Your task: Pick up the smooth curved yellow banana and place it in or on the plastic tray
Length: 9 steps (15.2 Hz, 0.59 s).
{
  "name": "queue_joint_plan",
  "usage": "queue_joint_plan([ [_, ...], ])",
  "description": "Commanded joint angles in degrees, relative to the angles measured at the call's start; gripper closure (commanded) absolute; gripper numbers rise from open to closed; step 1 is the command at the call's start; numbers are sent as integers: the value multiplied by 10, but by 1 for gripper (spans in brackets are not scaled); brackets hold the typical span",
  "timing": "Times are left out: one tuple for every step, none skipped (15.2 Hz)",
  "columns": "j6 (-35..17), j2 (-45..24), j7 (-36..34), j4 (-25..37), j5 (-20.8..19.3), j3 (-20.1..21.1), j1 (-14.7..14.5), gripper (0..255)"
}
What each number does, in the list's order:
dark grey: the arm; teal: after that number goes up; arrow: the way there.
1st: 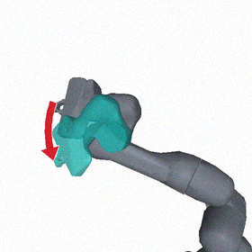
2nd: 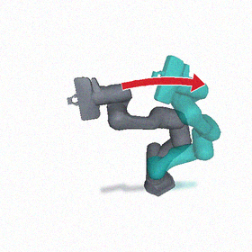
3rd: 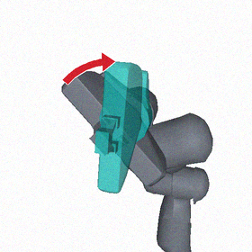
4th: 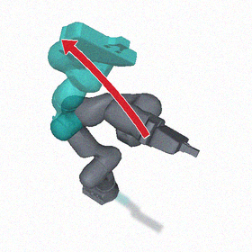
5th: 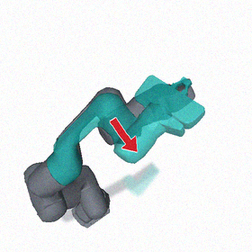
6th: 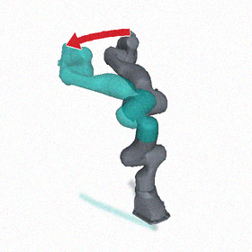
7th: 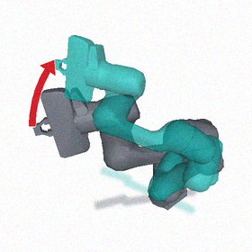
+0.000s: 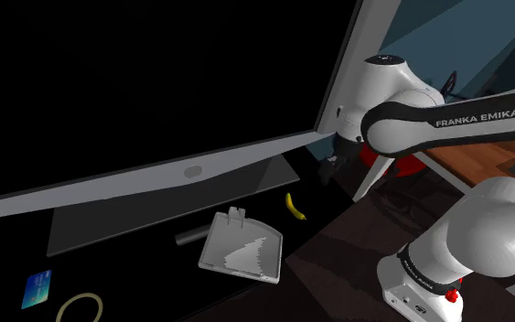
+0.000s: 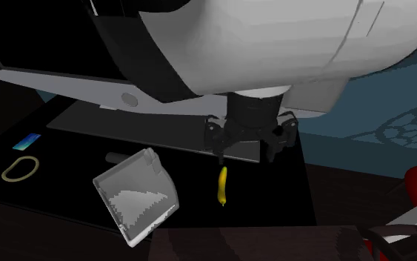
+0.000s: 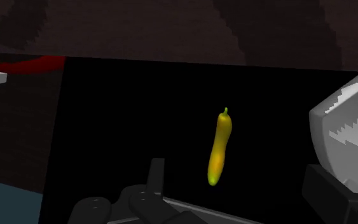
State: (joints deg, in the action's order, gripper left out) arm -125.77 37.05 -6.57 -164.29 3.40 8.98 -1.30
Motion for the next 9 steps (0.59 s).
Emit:
queue_joint_plan([
  [-70, -35, -16, -23, 5, 11, 0, 0],
  [-105, -58, -24, -29, 6, 17, 1, 0],
  [-140, -83, -33, -34, 7, 23, 3, 0],
  [-176, -111, -43, -38, 6, 30, 6, 0],
  [-212, -140, -54, -40, 3, 37, 10, 0],
  [-249, -171, -66, -40, -2, 46, 16, 0],
  [-285, -203, -80, -40, -11, 55, 24, 0],
  [-320, -236, -98, -37, -25, 65, 36, 0],
  [-355, -270, -122, -33, -48, 78, 52, 0],
])
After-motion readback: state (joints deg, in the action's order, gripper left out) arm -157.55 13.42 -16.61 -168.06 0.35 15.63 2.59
